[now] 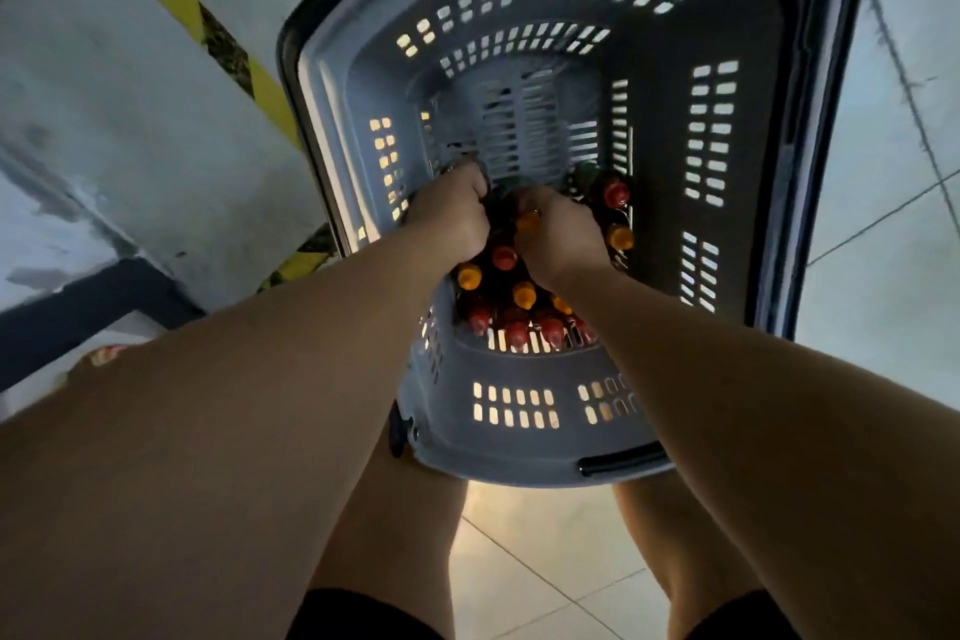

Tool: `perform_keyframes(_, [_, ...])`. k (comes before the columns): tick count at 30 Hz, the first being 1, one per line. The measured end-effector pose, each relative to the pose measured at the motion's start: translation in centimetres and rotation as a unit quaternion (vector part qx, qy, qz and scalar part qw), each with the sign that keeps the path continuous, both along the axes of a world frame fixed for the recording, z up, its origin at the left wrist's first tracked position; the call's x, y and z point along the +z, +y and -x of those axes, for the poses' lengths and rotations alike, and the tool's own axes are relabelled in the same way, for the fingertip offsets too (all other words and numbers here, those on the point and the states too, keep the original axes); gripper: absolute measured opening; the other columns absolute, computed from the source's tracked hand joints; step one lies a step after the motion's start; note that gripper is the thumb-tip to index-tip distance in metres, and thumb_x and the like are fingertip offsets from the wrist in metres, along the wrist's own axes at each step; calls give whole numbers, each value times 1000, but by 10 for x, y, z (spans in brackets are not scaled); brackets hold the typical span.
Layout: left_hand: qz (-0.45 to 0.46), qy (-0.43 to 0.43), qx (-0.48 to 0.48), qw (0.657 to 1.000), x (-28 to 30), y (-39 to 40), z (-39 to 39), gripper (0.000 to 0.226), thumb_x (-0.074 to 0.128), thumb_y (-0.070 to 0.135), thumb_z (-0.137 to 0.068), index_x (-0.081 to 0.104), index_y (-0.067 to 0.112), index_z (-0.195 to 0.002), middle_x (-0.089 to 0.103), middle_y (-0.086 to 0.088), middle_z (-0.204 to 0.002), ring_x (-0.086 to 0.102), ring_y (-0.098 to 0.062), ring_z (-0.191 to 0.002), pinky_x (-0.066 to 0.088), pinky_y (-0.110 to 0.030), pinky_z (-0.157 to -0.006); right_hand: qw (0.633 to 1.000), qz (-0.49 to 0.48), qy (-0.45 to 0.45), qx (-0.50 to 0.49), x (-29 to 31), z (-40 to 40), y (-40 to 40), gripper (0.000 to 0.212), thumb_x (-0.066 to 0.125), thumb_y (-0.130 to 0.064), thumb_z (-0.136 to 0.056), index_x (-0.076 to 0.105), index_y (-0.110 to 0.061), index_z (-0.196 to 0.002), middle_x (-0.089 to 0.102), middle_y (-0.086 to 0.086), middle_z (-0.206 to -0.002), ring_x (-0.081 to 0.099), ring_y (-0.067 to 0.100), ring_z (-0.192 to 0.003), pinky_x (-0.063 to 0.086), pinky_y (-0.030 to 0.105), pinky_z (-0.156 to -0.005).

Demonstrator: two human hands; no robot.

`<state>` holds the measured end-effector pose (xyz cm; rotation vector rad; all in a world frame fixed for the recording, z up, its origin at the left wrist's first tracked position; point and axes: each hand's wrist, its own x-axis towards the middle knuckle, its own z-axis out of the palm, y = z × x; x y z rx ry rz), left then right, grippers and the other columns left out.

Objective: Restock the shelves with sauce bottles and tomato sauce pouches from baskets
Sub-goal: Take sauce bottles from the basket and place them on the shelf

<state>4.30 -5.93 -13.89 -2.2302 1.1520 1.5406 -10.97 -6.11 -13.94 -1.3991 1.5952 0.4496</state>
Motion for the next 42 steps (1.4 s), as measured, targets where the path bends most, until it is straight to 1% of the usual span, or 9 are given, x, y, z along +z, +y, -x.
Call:
perform_keyframes(5, [55, 4, 35, 998, 40, -4, 3, 14, 58, 23, -99, 54, 35, -105, 64, 2, -102, 64, -24, -83, 54, -34, -72, 997, 63, -37, -23, 35, 8, 0, 40, 68, -10, -85, 63, -26, -121, 72, 1, -103, 68, 22, -91, 51, 27, -71])
perform_keyframes(11, [143, 44, 66, 987, 143, 6, 1, 20, 70, 25, -97, 56, 33, -108, 54, 10, -77, 54, -11, -65, 36, -27, -52, 994, 95, -32, 36, 144, 36, -7, 29, 71, -25, -87, 57, -33, -111, 69, -4, -91, 67, 20, -78, 55, 33, -66])
perform_keyframes(14, [162, 72, 89, 980, 204, 18, -1, 22, 73, 27, -95, 56, 36, -106, 60, 7, -87, 58, -10, -71, 41, -28, -55, 991, 107, -34, 73, 207, 54, -11, 23, 70, -26, -89, 60, -34, -109, 67, -9, -92, 63, 13, -77, 50, 26, -62])
perform_keyframes(18, [161, 86, 127, 975, 276, 41, -7, 12, 66, 32, -99, 60, 36, -108, 66, 7, -89, 63, -10, -74, 54, -35, -66, 987, 112, -32, 110, 277, 75, -8, 25, 67, -36, -91, 56, -39, -113, 67, -10, -94, 64, 13, -78, 57, 35, -68])
perform_keyframes(26, [177, 14, 231, 957, 395, 124, 4, 15, 67, 33, -97, 60, 44, -104, 63, 17, -87, 59, 2, -75, 43, -20, -62, 980, 99, -75, 156, 377, 116, 1, 16, 64, -35, -86, 59, -42, -100, 68, -17, -91, 65, 7, -81, 54, 26, -68])
perform_keyframes(30, [166, -3, 298, 940, 442, 177, 22, 16, 61, 31, -99, 61, 47, -103, 68, 11, -94, 68, -11, -75, 54, -31, -72, 970, 117, -108, 185, 417, 147, 0, 26, 69, -36, -86, 64, -44, -110, 71, -19, -98, 67, 3, -85, 58, 25, -72])
perform_keyframes(33, [200, -18, 322, 925, 483, 214, 45, 16, 62, 23, -101, 66, 38, -104, 68, 9, -90, 67, -11, -73, 47, -20, -69, 963, 126, -123, 204, 455, 161, -2, 30, 78, -27, -84, 64, -44, -104, 71, -20, -95, 66, 4, -84, 51, 20, -67])
perform_keyframes(37, [215, 40, 462, 859, 512, 277, 81, 15, 64, 17, -99, 72, 30, -101, 61, 1, -77, 54, -16, -59, 46, -30, -58, 951, 143, -135, 237, 503, 175, -2, 27, 78, -23, -83, 62, -44, -90, 69, -21, -82, 63, 2, -76, 47, 21, -63])
perform_keyframes(42, [239, 114, 611, 746, 539, 356, 128, 25, 75, 39, -80, 71, 24, -100, 49, -10, -70, 41, -19, -55, 30, -30, -59, 943, 142, -117, 277, 534, 187, 1, 21, 74, -27, -80, 63, -40, -92, 69, -14, -73, 63, 6, -64, 52, 32, -62])
